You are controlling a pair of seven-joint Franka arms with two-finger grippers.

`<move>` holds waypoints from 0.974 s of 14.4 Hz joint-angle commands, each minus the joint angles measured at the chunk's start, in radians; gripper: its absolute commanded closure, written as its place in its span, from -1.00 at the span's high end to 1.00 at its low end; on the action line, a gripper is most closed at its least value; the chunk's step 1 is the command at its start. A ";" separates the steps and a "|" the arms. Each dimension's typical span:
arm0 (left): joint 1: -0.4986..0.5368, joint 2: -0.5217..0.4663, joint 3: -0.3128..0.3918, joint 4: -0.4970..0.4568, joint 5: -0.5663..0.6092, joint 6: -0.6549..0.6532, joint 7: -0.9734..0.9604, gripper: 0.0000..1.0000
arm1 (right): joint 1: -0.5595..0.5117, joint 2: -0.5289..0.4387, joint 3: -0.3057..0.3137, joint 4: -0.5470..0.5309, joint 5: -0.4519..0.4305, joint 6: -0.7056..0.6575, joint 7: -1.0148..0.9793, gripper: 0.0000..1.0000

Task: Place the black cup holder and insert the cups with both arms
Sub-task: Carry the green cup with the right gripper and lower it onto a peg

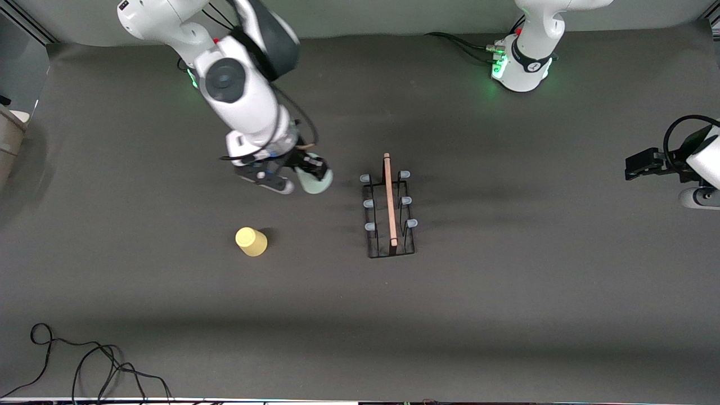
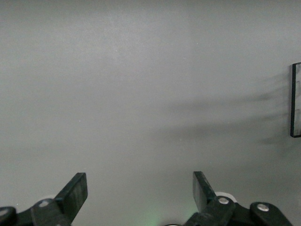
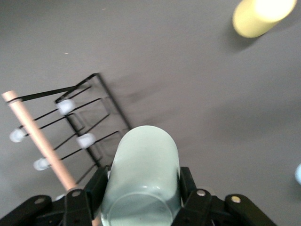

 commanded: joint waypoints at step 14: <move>0.031 -0.082 -0.015 -0.037 0.000 -0.044 -0.015 1.00 | 0.157 0.303 -0.010 0.231 -0.100 -0.011 0.179 -1.00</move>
